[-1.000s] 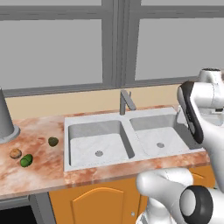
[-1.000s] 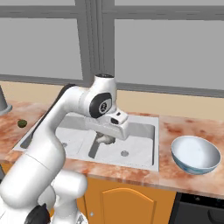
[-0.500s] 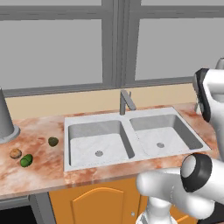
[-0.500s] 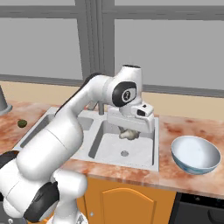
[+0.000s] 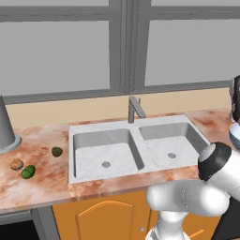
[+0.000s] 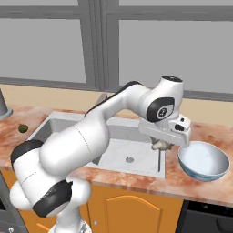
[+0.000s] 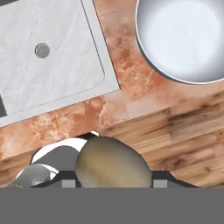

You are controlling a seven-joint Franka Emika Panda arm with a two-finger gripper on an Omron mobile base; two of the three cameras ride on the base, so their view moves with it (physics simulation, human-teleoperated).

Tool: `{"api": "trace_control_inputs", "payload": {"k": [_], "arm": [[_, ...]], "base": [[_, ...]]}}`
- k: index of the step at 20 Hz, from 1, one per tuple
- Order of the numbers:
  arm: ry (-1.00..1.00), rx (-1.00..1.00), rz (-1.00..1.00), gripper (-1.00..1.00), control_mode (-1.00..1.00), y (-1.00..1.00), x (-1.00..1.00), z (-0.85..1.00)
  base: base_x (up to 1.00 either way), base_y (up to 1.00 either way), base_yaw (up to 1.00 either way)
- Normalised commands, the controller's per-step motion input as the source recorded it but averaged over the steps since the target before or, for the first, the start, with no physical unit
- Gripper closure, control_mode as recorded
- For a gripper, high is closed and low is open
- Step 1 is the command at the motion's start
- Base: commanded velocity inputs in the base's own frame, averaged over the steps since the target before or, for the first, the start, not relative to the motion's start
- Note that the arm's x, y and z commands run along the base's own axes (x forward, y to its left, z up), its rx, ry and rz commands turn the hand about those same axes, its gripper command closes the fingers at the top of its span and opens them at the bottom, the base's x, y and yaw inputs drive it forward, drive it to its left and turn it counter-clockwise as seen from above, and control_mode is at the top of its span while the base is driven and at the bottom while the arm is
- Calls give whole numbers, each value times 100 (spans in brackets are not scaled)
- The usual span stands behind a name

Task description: There is a mixed pile of frozen fruits and vegetables on the counter. Locate all the frozen vegetables and place the items in a bowl on the counter. Take all the frozen fruits and defrost them in a running sink.

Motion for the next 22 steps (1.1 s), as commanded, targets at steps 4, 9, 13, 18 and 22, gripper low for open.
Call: {"api": "trace_control_inputs", "payload": {"k": [4, 9, 13, 18, 22], "arm": [[-13, -1, 0, 100, -100, -71, 20, -31], [-6, -1, 0, 100, -100, -60, 40, -27], [0, 0, 0, 100, -100, -63, 53, -16], [5, -3, 0, 100, -100, -53, 44, -26], [0, -2, 0, 100, -100, -41, 29, -47]], "base": [[0, 0, 0], [0, 0, 0], [0, 0, 0], [0, 0, 0], [0, 0, 0]]}}
